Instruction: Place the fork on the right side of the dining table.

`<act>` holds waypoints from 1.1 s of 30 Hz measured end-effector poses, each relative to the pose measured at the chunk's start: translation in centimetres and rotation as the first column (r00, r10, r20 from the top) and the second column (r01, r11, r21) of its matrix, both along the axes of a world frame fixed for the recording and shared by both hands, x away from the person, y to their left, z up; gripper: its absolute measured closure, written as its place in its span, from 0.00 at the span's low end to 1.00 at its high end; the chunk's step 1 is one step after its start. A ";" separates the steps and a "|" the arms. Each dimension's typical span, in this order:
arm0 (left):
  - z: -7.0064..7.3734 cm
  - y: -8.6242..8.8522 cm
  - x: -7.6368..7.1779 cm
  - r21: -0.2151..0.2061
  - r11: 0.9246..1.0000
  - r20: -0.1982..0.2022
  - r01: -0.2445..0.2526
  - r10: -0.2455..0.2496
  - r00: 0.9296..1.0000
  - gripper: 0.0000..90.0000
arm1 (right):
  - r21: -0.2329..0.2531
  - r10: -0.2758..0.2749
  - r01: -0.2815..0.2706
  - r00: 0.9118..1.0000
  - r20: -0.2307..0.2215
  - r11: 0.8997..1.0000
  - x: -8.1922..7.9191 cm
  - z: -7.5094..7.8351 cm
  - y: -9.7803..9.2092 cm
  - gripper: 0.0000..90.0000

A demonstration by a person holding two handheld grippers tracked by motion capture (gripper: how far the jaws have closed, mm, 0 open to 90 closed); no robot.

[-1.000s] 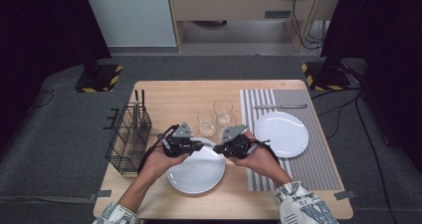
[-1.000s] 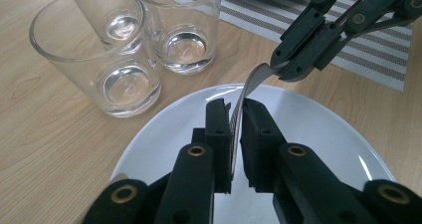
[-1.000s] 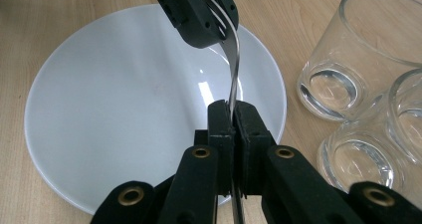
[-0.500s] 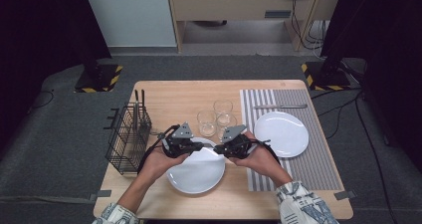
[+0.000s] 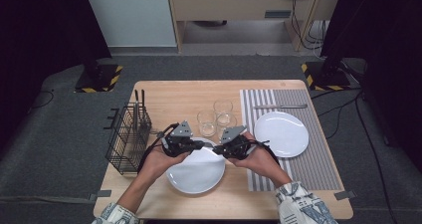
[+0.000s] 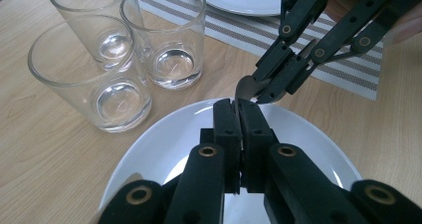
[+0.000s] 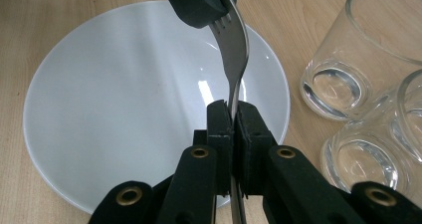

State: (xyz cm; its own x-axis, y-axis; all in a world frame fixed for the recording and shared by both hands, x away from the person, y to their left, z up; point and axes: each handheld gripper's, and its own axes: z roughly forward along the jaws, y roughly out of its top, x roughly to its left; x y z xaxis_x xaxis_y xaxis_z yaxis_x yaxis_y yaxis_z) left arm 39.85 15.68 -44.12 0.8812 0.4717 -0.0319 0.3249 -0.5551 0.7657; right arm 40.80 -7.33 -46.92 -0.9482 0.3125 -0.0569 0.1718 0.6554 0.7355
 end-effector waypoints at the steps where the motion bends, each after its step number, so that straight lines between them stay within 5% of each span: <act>1: 0.1 0.0 0.0 0.001 1.000 0.001 0.001 -0.001 1.000 0.98 | 0.003 0.000 0.000 1.000 0.000 1.000 0.0 0.0 0.0 0.96; 28: 1.2 -0.4 0.0 0.007 1.000 0.030 0.024 -0.024 0.999 0.98 | 0.056 -0.013 0.014 1.000 -0.012 0.998 -0.1 0.2 -0.5 0.96; 33: 1.0 -0.8 -0.1 -0.001 1.000 0.051 -0.005 0.005 0.999 0.78 | 0.038 -0.024 0.025 1.000 -0.013 0.999 -0.2 0.3 -1.0 0.97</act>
